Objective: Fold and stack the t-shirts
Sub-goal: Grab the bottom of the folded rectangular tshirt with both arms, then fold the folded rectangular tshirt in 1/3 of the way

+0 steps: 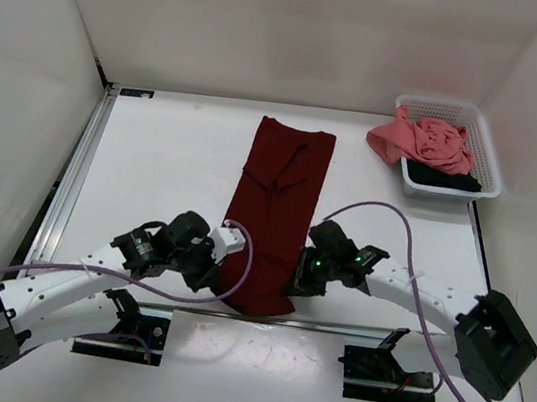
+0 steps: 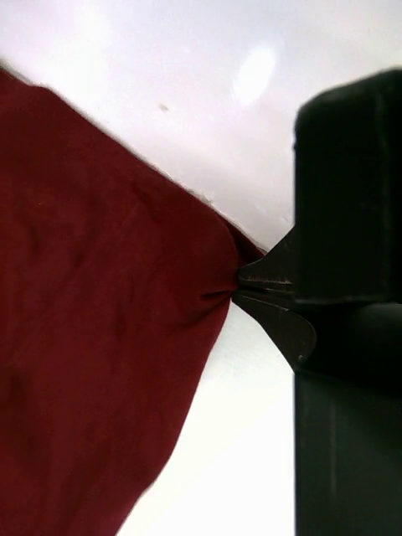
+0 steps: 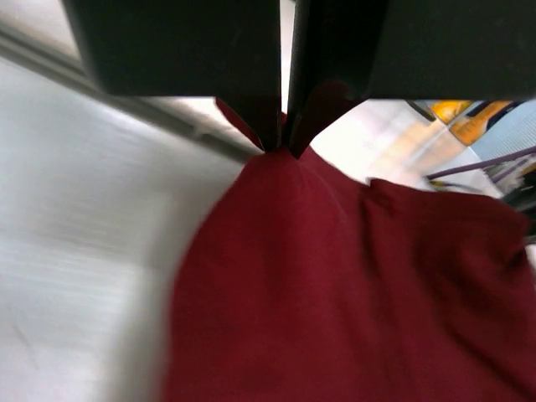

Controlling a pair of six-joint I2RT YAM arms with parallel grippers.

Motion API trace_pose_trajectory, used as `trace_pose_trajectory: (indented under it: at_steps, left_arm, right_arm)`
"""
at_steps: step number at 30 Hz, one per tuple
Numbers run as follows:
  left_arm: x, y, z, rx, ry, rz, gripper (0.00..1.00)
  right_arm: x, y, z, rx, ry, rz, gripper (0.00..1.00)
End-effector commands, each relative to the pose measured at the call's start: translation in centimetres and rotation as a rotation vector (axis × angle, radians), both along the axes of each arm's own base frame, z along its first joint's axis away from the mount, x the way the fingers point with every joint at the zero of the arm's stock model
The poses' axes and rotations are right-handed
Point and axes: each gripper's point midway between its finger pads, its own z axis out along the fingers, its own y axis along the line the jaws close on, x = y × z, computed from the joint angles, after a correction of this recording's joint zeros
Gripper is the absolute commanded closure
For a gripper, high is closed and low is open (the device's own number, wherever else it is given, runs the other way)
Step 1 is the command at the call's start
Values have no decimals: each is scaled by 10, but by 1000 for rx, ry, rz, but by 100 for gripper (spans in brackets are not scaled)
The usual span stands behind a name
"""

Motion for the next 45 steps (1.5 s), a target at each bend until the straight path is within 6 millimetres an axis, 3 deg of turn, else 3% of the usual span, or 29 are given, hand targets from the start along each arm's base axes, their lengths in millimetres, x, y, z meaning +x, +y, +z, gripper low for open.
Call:
trace_pose_trajectory:
  at_steps: [1, 2, 3, 5, 7, 9, 10, 11, 12, 13, 14, 16, 17, 20, 23, 25, 27, 33, 34, 35, 40, 43, 45]
  left_arm:
    - [11, 3, 27, 21, 10, 45, 90]
    - [15, 4, 31, 22, 20, 57, 90]
    - [32, 2, 47, -3, -4, 103, 90]
    - [49, 1, 51, 8, 29, 146, 90]
    - [85, 0, 62, 5, 43, 228, 90]
    - [112, -3, 72, -4, 50, 269, 90]
    - [142, -5, 81, -4, 51, 311, 90]
    - [160, -5, 85, 1, 41, 337, 90]
    - [175, -6, 89, 3, 32, 356, 90]
    - [196, -9, 105, -16, -10, 375, 90]
    - [207, -12, 94, 11, 12, 382, 90]
    - [226, -19, 102, 3, -13, 389, 90]
    - [233, -22, 91, 21, 10, 389, 90]
    - [262, -22, 84, 53, -16, 429, 90]
    - [287, -25, 88, 46, -49, 450, 90]
    - [298, -24, 73, 85, -41, 469, 90]
    - [309, -25, 67, 97, -50, 480, 90]
    - [344, -21, 67, 103, -102, 532, 90]
    - [345, -19, 58, 121, -91, 536, 90]
    - [350, -21, 64, 106, -110, 538, 90]
    - [362, -28, 49, 111, -92, 531, 90]
    - [361, -30, 36, 121, -67, 523, 90]
    - [363, -30, 40, 115, -75, 524, 90]
  right_arm:
    - [20, -3, 39, -2, -115, 2, 100]
    - [24, -3, 44, -2, -121, -1, 100]
    - [34, -6, 52, 2, -139, -33, 100]
    - [51, -3, 73, 31, -192, -41, 100]
    - [74, -3, 84, 43, -208, -66, 100]
    - [96, -12, 79, 13, -190, -86, 100]
    - [106, -12, 81, 17, -189, -89, 100]
    - [120, -10, 90, 31, -208, -96, 100]
    - [136, -17, 80, 14, -186, -113, 100]
    - [145, -16, 80, 22, -177, -110, 100]
    - [160, -12, 90, 46, -195, -108, 100]
    - [177, -13, 79, 49, -163, -95, 100]
    - [192, -15, 76, 46, -145, -116, 100]
    - [220, -22, 72, 59, -131, -139, 100]
    - [238, -26, 62, 58, -113, -143, 100]
    - [247, -20, 67, 76, -111, -120, 100]
    - [258, -20, 60, 67, -101, -121, 100]
    - [273, -26, 38, 71, -47, -143, 100]
    - [278, -28, 38, 72, -50, -152, 100]
    - [278, -28, 34, 69, -41, -152, 100]
    - [291, -36, 23, 63, -29, -177, 100]
    - [296, -39, 21, 62, -28, -188, 94]
    - [294, -40, 17, 56, -11, -189, 89]
